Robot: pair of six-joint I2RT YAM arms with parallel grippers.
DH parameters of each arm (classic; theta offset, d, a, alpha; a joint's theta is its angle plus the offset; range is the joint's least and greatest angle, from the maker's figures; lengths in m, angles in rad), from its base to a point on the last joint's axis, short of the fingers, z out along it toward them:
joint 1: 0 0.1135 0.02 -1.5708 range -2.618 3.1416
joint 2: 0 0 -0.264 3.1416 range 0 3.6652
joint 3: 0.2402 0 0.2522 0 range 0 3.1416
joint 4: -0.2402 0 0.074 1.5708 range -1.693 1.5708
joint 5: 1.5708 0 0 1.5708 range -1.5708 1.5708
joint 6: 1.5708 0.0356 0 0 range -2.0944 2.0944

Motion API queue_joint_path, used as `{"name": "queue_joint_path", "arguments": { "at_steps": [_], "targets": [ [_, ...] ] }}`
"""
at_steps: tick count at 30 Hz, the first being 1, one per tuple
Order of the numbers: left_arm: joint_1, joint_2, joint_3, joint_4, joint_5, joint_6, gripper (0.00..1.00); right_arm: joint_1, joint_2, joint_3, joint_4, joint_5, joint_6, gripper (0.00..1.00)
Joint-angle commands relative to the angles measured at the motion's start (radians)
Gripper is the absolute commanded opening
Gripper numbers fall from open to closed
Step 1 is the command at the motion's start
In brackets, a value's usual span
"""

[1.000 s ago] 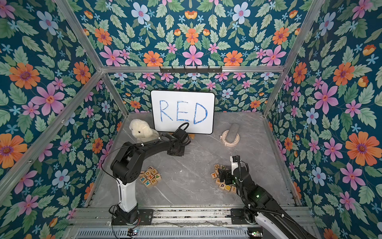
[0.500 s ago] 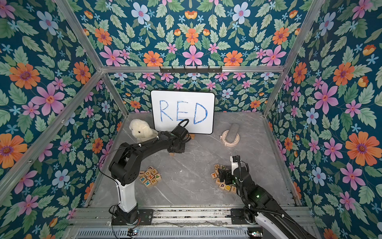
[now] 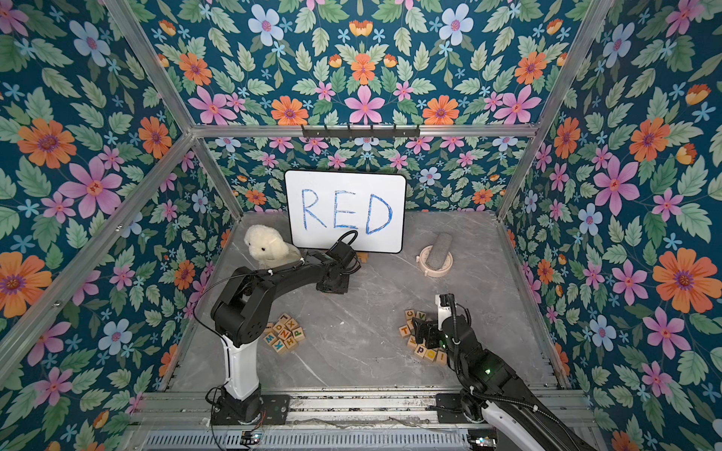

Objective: Assemble the uppercase word "red" with letter blocks
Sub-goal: Place the letter block at the center of the board.

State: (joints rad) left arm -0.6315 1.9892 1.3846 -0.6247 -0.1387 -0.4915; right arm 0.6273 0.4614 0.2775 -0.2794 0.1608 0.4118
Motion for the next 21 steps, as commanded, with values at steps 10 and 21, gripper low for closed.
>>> {"name": "queue_joint_path", "arguments": {
  "at_steps": [10, 21],
  "targets": [
    [0.015, -0.047, 0.026, -0.016, 0.044, 0.002, 0.46, 0.002, -0.001, -0.001, 0.021, 0.02, -0.007, 0.95],
    [0.016, -0.17, 0.076, -0.078, -0.033, 0.007, 0.46, 0.002, 0.001, 0.049, -0.062, 0.108, 0.085, 0.95]
  ]
}}
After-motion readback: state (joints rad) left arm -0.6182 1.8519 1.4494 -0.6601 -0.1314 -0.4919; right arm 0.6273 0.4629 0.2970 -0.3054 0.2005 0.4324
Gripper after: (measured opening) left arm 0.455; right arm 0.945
